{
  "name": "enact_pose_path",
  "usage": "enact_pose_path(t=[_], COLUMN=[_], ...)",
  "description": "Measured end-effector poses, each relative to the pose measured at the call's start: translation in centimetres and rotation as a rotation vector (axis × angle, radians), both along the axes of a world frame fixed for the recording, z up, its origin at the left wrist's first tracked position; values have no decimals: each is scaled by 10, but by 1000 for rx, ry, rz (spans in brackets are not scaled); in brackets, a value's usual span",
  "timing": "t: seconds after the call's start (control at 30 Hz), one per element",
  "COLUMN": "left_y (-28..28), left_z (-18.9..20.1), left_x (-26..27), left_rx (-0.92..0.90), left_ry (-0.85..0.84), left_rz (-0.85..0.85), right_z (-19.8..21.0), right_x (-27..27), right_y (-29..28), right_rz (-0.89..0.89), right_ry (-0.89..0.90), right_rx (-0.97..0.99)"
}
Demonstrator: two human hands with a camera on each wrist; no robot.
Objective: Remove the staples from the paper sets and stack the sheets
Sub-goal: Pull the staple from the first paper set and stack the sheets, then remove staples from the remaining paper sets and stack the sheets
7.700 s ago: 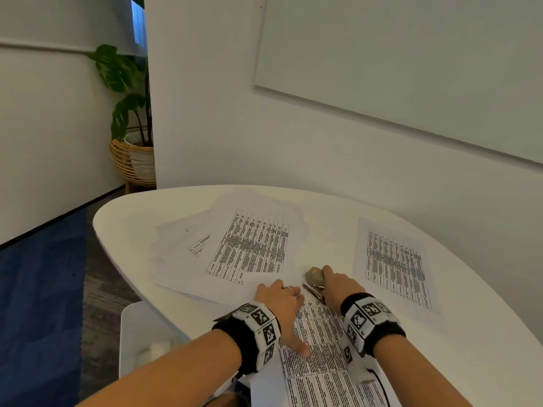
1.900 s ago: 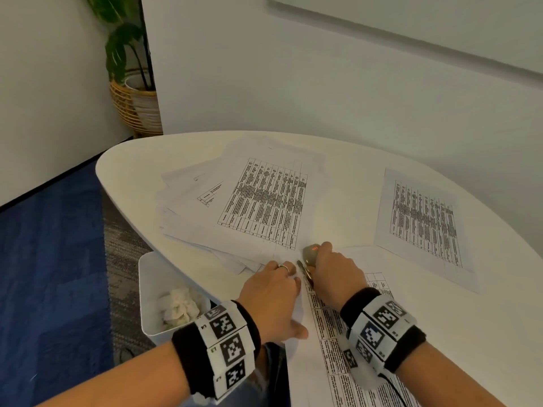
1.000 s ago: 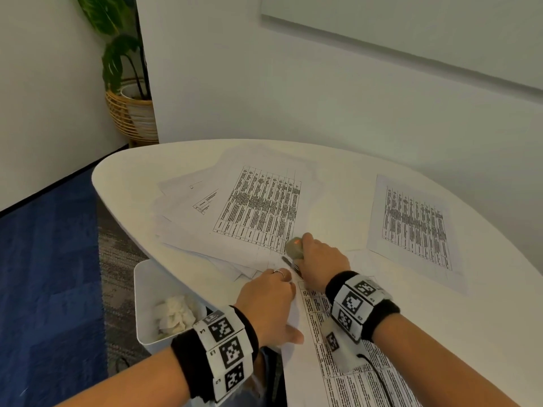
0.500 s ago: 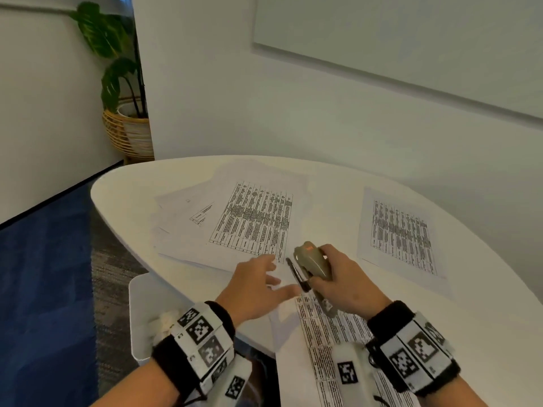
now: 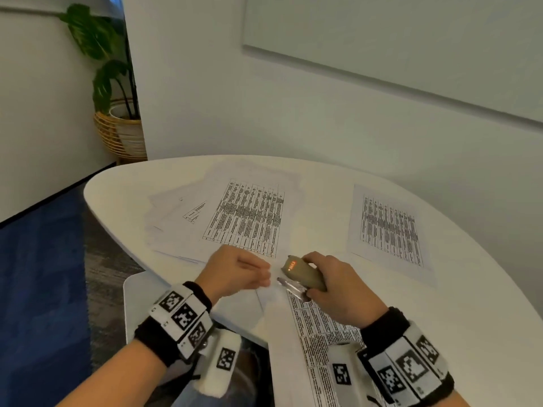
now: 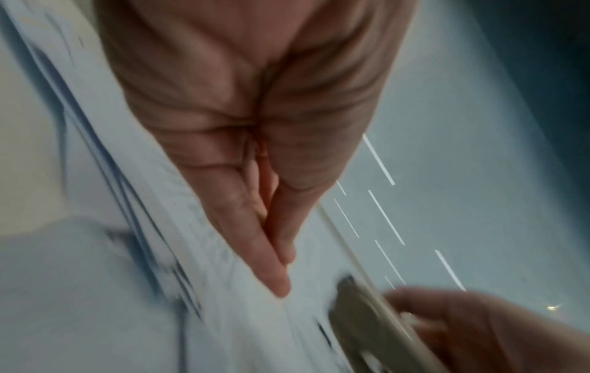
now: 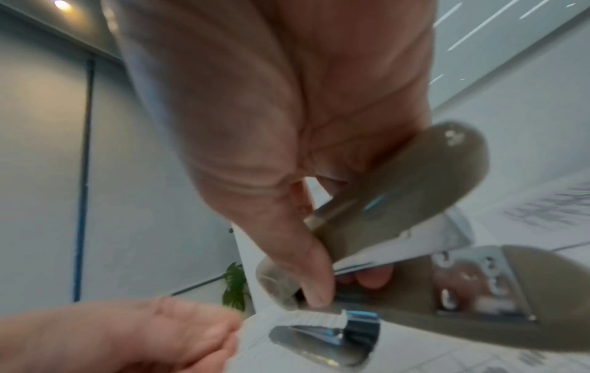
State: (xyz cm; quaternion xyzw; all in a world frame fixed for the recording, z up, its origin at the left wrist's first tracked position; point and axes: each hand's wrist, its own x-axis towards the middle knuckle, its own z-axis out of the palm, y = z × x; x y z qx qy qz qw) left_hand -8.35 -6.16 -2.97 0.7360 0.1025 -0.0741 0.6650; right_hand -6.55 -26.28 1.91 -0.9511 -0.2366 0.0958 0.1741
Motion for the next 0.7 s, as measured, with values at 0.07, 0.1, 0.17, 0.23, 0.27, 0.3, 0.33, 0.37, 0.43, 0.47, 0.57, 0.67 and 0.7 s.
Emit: enact_pose_path(t=[0.07, 0.1, 0.17, 0.23, 0.27, 0.3, 0.33, 0.37, 0.43, 0.47, 0.57, 0.67, 0.7], left_y=[26, 41, 77, 115, 132, 146, 153, 158, 155, 150, 138, 126, 119], left_z=[-1, -1, -2, -16, -30, -47, -62, -78, -102, -111, -120, -106, -99], left_x=[-3, -6, -15, -28, -35, -41, -46, -49, -50, -47, -34, -29, -32], left_rx=[-7, -3, 36, 70, 98, 130, 149, 144, 75, 45, 222, 352, 389], left_ry=[-56, -94, -174, -167, -146, -115, -85, -52, 48, 95, 198, 169, 110], left_rz=[144, 254, 511, 765, 871, 938, 983, 1009, 973, 926, 717, 688, 743], right_z=[3, 4, 2, -7, -13, -19, -23, -26, -29, -30, -33, -32, -31], right_x=[5, 10, 22, 37, 45, 52, 57, 60, 64, 66, 66, 53, 44], right_y=[-16, -27, -51, -78, -90, -100, -108, -113, -116, -116, -115, -114, -112], right_rz=[-89, -152, -296, -455, -517, -558, -577, -582, -578, -578, -607, -663, -662], right_ry=[32, 54, 62, 52, 47, 45, 41, 41, 46, 50, 67, -107, -232], right_rx=[-3, -11, -54, -116, -157, -203, -234, -257, -283, -282, -270, -208, -134])
